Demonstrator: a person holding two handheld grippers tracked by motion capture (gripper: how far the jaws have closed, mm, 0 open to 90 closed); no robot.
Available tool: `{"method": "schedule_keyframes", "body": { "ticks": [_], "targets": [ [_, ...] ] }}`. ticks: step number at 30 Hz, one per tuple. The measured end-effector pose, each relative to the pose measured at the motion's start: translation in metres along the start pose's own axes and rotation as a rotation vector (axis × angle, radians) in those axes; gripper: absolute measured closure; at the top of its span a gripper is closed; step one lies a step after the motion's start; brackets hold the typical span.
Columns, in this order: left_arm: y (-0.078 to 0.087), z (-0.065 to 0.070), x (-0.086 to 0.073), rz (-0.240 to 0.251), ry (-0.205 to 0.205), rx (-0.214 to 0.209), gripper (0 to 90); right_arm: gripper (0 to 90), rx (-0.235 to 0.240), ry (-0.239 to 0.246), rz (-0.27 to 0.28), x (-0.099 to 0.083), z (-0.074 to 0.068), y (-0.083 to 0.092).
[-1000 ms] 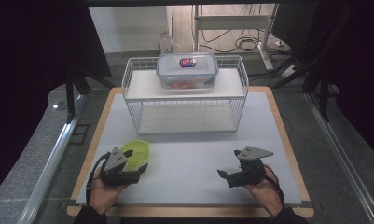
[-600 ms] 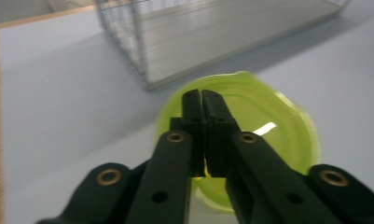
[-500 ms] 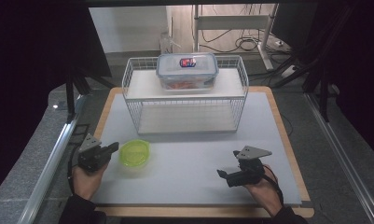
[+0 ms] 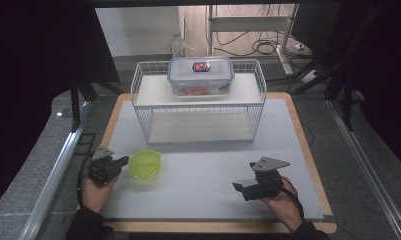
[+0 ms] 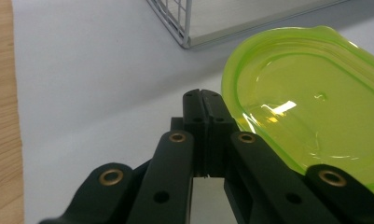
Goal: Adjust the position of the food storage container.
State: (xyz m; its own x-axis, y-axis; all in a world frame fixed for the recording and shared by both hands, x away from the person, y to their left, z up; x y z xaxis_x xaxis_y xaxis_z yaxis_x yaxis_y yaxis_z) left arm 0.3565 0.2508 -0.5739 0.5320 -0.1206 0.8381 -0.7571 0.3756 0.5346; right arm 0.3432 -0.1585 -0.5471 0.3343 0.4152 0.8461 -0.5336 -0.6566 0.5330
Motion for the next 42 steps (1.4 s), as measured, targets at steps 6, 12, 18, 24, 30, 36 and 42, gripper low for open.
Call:
{"method": "schedule_keyframes", "body": {
  "ticks": [6, 12, 18, 24, 30, 36, 42],
  "targets": [
    [-0.002, 0.007, 0.001, -0.002, 0.005, -0.017, 90.0, 6.0, 0.000, 0.000, -0.008, -0.001, 0.000, -0.001],
    [-0.007, 0.026, 0.003, -0.013, -0.024, -0.056, 90.0, 6.0, 0.001, -0.001, -0.016, -0.002, 0.000, -0.001],
    [-0.013, 0.050, 0.005, -0.029, -0.069, -0.103, 90.0, 6.0, 0.000, -0.002, -0.019, -0.003, 0.000, -0.002],
    [-0.020, 0.076, 0.007, -0.043, -0.108, -0.152, 90.0, 6.0, 0.001, -0.003, -0.021, -0.004, 0.001, -0.002],
    [-0.024, 0.097, 0.008, -0.055, -0.140, -0.193, 90.0, 5.9, 0.001, -0.009, -0.026, -0.005, 0.001, -0.003],
    [-0.029, 0.112, 0.005, -0.081, -0.162, -0.224, 90.0, 6.0, 0.002, -0.011, -0.035, -0.006, 0.001, -0.004],
    [-0.035, 0.128, 0.000, -0.116, -0.198, -0.259, 90.0, 5.9, 0.002, -0.015, -0.037, -0.007, 0.001, -0.005]
  ]
}}
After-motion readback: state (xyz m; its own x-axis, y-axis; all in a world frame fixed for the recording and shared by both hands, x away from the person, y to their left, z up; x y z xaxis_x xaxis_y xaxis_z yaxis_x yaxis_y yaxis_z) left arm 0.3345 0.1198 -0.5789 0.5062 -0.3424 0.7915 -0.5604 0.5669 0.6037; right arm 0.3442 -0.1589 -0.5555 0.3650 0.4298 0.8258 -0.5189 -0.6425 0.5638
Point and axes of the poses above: each handheld gripper's, and its own axes: y roughly backward along the jaws, x roughly out of its top, z roughly to its right, the point moved 9 cm from there along -y, roughly forward along the jaws, and after that the axes turned 6 degrees about z, right-handed, at the moved point
